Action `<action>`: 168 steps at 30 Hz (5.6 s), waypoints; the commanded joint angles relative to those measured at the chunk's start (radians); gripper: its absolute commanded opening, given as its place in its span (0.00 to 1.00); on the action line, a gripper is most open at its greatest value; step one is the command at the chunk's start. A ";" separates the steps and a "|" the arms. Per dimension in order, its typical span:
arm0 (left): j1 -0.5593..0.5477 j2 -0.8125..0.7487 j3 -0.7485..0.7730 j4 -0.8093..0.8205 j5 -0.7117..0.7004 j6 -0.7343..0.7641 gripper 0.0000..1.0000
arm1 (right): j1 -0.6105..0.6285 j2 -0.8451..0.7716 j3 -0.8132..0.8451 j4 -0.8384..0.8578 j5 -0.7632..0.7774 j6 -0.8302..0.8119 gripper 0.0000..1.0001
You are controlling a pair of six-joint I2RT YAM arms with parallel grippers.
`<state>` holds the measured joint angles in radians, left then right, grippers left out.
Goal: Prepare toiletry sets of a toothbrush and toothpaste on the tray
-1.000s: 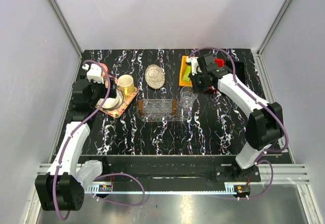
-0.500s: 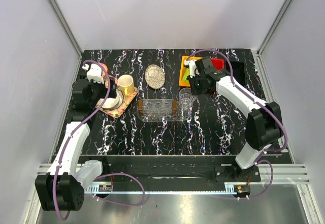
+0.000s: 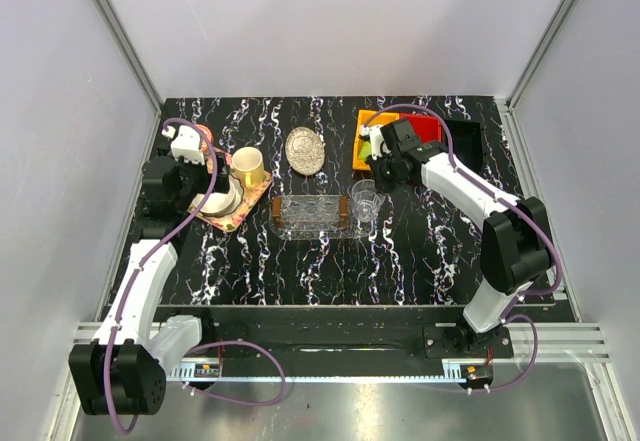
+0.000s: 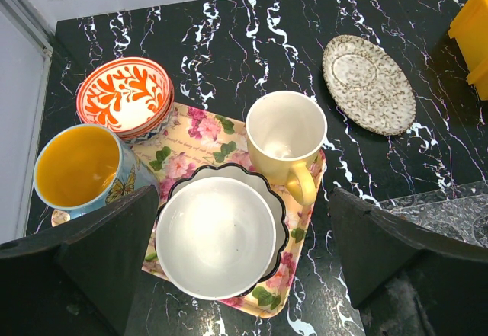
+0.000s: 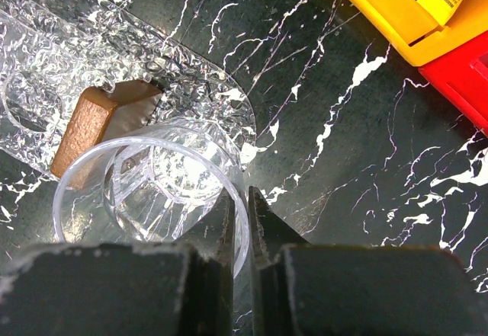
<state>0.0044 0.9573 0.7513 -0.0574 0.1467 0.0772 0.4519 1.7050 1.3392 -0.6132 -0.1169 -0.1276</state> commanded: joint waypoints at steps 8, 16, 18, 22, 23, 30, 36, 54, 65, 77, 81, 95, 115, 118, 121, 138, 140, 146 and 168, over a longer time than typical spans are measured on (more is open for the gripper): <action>0.002 -0.008 0.019 0.050 -0.010 -0.005 0.99 | 0.011 0.001 -0.018 0.063 -0.001 -0.007 0.00; 0.002 -0.008 0.020 0.048 -0.010 -0.007 0.99 | 0.013 0.008 -0.034 0.078 -0.004 -0.004 0.00; 0.003 -0.008 0.019 0.050 -0.009 -0.007 0.99 | 0.013 0.012 -0.037 0.076 -0.006 -0.006 0.00; 0.002 -0.006 0.019 0.050 -0.007 -0.005 0.99 | 0.011 0.016 -0.040 0.081 -0.007 -0.004 0.00; 0.003 -0.006 0.019 0.050 -0.007 -0.007 0.99 | 0.011 0.016 -0.040 0.079 -0.006 -0.003 0.00; 0.002 -0.006 0.019 0.050 -0.007 -0.007 0.99 | 0.013 0.022 -0.043 0.084 -0.010 -0.004 0.00; 0.003 -0.009 0.020 0.050 -0.012 -0.005 0.99 | 0.013 0.024 -0.048 0.084 -0.017 -0.004 0.00; 0.002 -0.011 0.019 0.048 -0.009 -0.007 0.99 | 0.019 0.044 -0.046 0.086 -0.024 -0.004 0.00; 0.002 -0.009 0.014 0.053 -0.010 -0.002 0.99 | 0.022 0.051 -0.046 0.084 -0.024 -0.004 0.08; 0.003 -0.014 0.011 0.053 -0.012 -0.004 0.99 | 0.024 0.039 -0.052 0.084 -0.013 -0.006 0.26; 0.003 -0.012 0.013 0.053 -0.012 -0.004 0.99 | 0.022 0.035 -0.048 0.082 -0.015 -0.003 0.30; 0.002 -0.008 0.017 0.051 -0.012 -0.005 0.99 | 0.024 -0.011 0.024 0.040 -0.001 -0.006 0.49; 0.002 -0.026 0.036 0.033 -0.007 -0.011 0.99 | 0.022 -0.084 0.236 -0.033 0.164 -0.047 0.54; 0.002 -0.035 0.039 0.024 -0.006 -0.008 0.99 | 0.022 -0.076 0.285 -0.040 0.197 -0.043 0.54; 0.003 -0.038 0.046 0.014 -0.010 -0.001 0.99 | 0.021 -0.064 0.333 -0.043 0.235 -0.030 0.54; 0.002 -0.077 0.034 -0.029 -0.025 0.015 0.99 | -0.018 0.175 0.566 -0.020 0.372 0.017 0.55; 0.002 -0.074 0.026 -0.010 -0.024 0.006 0.99 | -0.025 0.226 0.595 -0.023 0.382 0.037 0.55; 0.003 -0.052 0.023 -0.009 -0.022 -0.007 0.99 | -0.048 0.364 0.684 -0.039 0.391 0.077 0.54; 0.002 -0.071 0.005 -0.004 0.004 -0.002 0.99 | -0.071 0.619 0.831 -0.085 0.405 0.120 0.53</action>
<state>0.0044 0.9051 0.7586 -0.1108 0.1394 0.0772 0.3832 2.3077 2.1071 -0.6933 0.2543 -0.0284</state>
